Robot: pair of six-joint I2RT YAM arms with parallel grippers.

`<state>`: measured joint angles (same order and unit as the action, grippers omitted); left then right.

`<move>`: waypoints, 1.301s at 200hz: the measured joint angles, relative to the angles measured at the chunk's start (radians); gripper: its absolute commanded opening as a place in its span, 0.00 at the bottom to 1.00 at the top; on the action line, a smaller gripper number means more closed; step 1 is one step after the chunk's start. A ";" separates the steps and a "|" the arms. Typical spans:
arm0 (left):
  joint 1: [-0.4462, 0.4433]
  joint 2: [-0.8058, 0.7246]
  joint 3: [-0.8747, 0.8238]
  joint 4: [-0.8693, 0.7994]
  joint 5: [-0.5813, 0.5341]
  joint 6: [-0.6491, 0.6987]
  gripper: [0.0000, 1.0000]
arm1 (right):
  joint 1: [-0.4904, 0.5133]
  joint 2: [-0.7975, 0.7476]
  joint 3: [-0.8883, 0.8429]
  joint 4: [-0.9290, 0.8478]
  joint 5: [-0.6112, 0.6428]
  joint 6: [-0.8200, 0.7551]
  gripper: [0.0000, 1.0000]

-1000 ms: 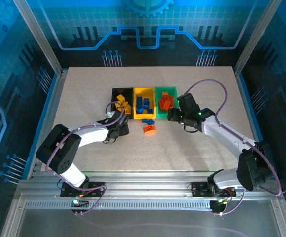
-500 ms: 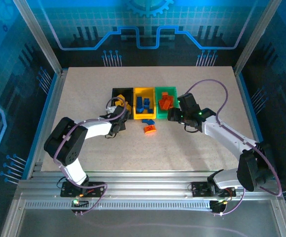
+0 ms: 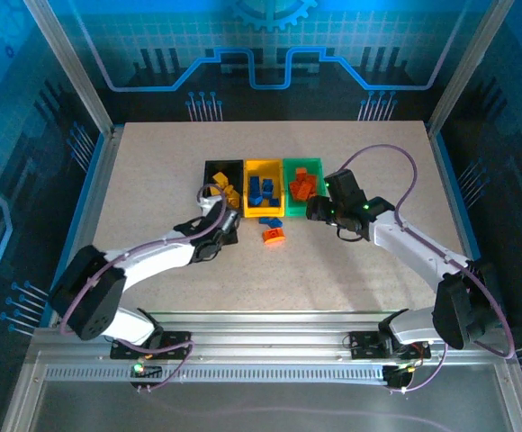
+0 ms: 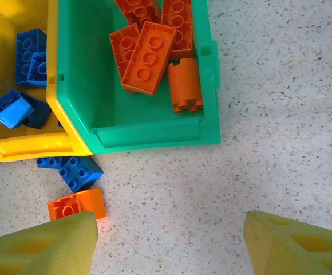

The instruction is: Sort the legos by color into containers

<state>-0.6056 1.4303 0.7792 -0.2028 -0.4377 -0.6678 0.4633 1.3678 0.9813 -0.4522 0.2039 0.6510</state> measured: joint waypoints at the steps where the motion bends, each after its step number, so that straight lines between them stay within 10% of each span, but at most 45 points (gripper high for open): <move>1: 0.000 -0.002 0.003 -0.002 0.000 0.000 0.29 | 0.000 0.000 0.000 0.000 0.000 0.000 0.70; 90: 0.193 0.380 0.552 -0.109 0.010 0.022 0.31 | 0.000 0.016 -0.001 -0.001 -0.004 0.005 0.70; 158: 0.219 0.525 0.696 -0.219 0.063 0.035 0.81 | 0.000 -0.039 -0.029 -0.017 -0.055 -0.001 0.73; 177: 0.219 0.502 0.690 -0.217 0.097 0.029 0.99 | 0.001 -0.044 -0.050 -0.010 -0.084 -0.010 0.75; 238: 0.142 0.071 0.440 -0.122 0.206 0.009 0.99 | 0.161 0.091 -0.034 0.010 -0.097 -0.048 0.82; 246: 0.118 0.007 0.389 -0.101 0.216 0.002 0.99 | 0.187 0.129 -0.023 0.013 -0.091 -0.048 0.99; 260: 0.077 -0.087 0.294 -0.077 0.229 -0.015 0.99 | 0.230 0.200 0.008 0.013 -0.074 -0.048 1.00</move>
<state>-0.5282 1.3430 1.0733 -0.2802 -0.2089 -0.6830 0.6930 1.5673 0.9894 -0.4393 0.1295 0.6025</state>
